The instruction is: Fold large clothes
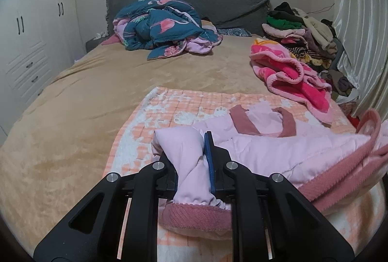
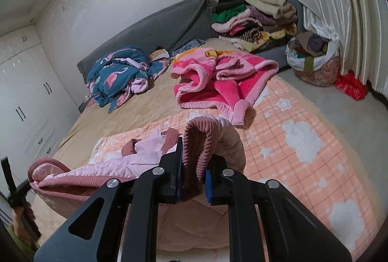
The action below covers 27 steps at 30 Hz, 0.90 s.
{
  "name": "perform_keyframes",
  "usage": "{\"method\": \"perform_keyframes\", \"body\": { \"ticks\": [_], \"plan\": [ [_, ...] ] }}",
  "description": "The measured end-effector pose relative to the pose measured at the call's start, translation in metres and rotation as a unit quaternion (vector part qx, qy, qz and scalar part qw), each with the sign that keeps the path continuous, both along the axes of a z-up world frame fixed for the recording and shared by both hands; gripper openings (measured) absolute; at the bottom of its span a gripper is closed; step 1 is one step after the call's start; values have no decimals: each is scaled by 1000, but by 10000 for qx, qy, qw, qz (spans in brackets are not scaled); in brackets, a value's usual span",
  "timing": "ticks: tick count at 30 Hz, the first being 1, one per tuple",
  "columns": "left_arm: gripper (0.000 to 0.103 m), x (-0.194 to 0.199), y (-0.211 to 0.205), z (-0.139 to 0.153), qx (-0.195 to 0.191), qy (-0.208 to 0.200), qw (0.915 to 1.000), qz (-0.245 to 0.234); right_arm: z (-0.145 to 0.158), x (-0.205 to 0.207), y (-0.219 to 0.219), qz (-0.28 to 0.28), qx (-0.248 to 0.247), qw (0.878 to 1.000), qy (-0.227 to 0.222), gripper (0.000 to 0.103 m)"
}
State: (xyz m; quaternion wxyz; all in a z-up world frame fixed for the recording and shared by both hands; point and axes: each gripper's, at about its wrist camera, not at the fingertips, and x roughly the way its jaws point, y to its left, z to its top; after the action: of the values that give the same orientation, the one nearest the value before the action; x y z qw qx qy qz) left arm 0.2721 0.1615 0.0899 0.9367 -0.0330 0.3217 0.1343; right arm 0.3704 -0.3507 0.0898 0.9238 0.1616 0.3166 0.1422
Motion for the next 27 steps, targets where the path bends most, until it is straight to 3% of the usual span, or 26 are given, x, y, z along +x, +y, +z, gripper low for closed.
{"method": "perform_keyframes", "body": {
  "ticks": [7,18,23,25,27],
  "plan": [
    [9,18,-4,-8,228,25,9997,28,-12,23,1,-6,-22,9998,186,14],
    [10,30,-5,-14,300,64,9995,10,-31,54,-7,58,642,9959,633,20],
    [10,34,-1,-21,309,113,9995,-10,-34,61,-10,117,1070,9919,674,39],
    [10,36,0,-23,285,120,9995,-33,-31,60,-10,100,1115,9921,561,56],
    [10,38,0,-25,273,135,9995,-43,-29,57,-10,85,1051,9934,449,67]
  ]
}}
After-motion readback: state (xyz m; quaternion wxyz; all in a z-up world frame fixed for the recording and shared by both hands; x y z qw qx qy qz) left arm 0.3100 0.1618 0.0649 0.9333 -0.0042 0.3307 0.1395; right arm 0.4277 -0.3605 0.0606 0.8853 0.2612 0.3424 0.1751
